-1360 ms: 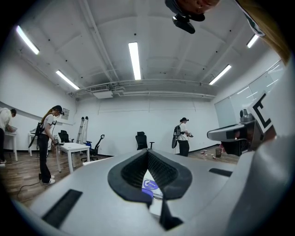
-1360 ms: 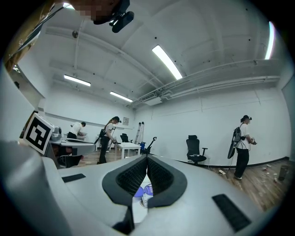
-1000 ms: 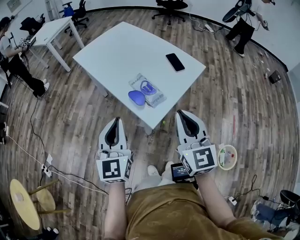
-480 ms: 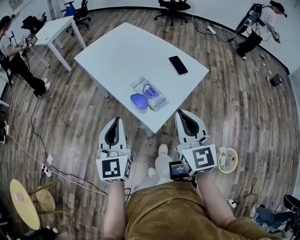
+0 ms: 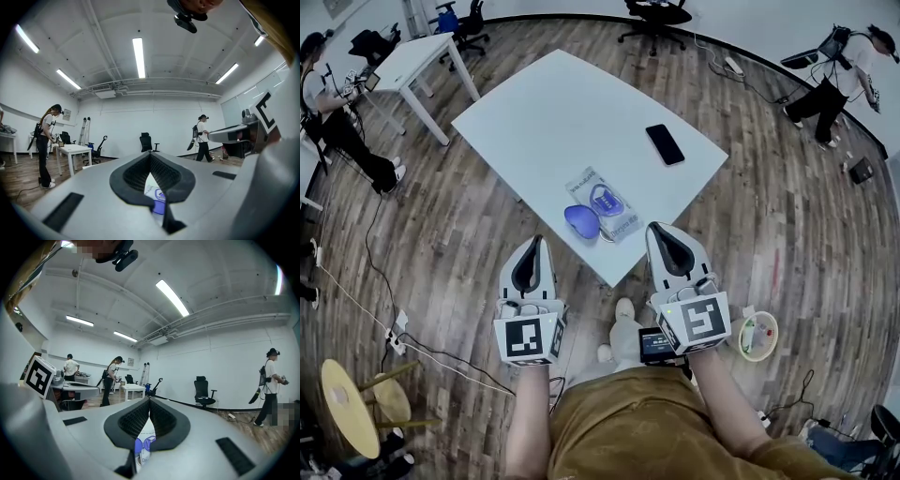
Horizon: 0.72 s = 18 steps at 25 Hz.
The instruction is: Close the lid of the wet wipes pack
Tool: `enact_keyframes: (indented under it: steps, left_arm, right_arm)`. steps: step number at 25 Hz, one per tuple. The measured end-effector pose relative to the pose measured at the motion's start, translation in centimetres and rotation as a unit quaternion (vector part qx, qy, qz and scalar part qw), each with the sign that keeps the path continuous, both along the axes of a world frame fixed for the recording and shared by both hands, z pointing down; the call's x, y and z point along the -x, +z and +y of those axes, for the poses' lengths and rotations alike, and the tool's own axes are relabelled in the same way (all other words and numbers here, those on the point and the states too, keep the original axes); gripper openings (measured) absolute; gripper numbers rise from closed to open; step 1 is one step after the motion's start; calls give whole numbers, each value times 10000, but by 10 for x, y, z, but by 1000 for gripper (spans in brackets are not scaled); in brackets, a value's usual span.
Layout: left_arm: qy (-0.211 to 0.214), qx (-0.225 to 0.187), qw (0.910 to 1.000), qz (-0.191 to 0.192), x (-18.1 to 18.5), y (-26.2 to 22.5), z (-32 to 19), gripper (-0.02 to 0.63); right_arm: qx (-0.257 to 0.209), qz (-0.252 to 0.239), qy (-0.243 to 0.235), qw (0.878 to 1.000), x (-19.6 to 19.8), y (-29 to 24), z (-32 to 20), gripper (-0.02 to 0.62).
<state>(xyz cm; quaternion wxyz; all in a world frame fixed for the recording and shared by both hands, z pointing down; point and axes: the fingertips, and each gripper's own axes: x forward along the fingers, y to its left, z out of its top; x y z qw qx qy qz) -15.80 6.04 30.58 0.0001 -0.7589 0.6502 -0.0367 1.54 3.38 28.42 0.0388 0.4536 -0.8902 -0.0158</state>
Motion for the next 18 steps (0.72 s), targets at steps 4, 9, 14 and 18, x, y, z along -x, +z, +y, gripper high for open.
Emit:
enact_keyframes:
  steps: [4, 9, 14, 18]
  left_arm:
    - [-83, 39, 9999, -53, 3, 1, -18, 6]
    - [-365, 93, 9992, -113, 14, 4, -39, 6]
    - [-462, 123, 9986, -212, 15, 3, -62, 6]
    - [-645, 87, 9974, -321, 20, 0, -83, 6]
  right_arm:
    - [48, -24, -50, 10000, 3, 3, -21, 9]
    - [126, -22, -147, 9998, 5, 6, -44, 9]
    - [110, -103, -203, 9997, 5, 3, -73, 9]
    - [48, -180, -284, 9994, 6, -2, -94, 9]
